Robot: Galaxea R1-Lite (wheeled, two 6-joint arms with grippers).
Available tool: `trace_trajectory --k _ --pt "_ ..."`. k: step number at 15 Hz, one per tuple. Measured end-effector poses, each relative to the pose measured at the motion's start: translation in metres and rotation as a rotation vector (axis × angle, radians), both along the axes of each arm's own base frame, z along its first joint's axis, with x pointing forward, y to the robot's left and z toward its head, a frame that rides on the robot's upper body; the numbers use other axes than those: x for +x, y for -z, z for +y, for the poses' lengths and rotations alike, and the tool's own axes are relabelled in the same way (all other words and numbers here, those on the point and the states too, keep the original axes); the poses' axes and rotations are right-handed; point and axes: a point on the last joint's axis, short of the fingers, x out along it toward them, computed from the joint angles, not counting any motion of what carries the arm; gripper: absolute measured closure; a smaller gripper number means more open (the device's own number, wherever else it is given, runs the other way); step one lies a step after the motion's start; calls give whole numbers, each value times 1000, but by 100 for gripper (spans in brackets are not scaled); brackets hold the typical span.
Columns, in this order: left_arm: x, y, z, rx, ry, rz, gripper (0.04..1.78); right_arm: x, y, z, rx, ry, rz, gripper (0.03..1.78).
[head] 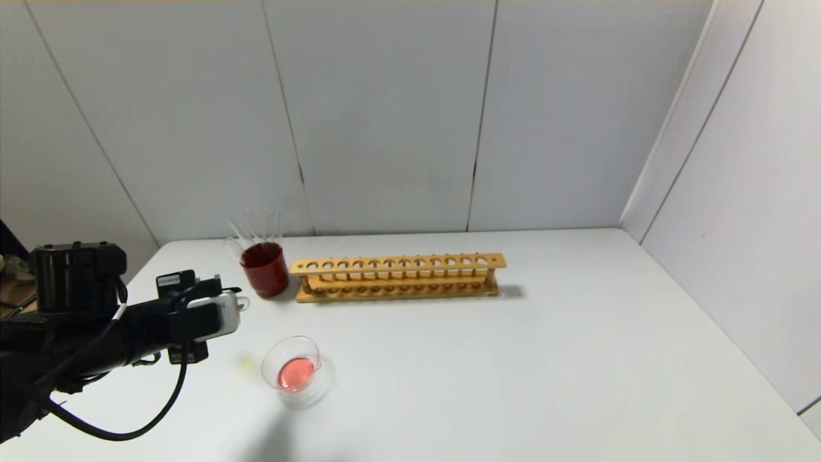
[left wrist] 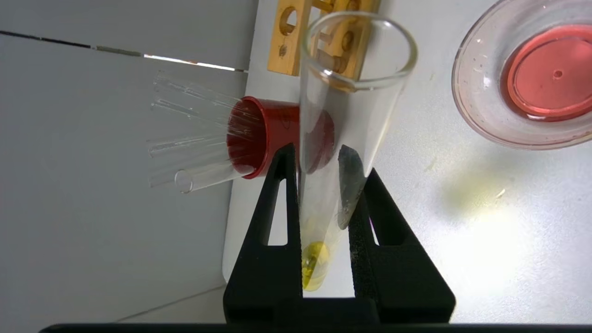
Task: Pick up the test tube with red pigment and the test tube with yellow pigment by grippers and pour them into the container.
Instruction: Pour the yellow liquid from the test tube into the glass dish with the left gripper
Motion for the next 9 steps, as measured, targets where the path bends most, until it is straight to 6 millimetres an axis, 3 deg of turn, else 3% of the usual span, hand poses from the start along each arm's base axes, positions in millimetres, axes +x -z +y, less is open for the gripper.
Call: trace_trajectory --k 9 --pt "11 10 0 99 38 -10 149 0 0 0 0 0 0 6"
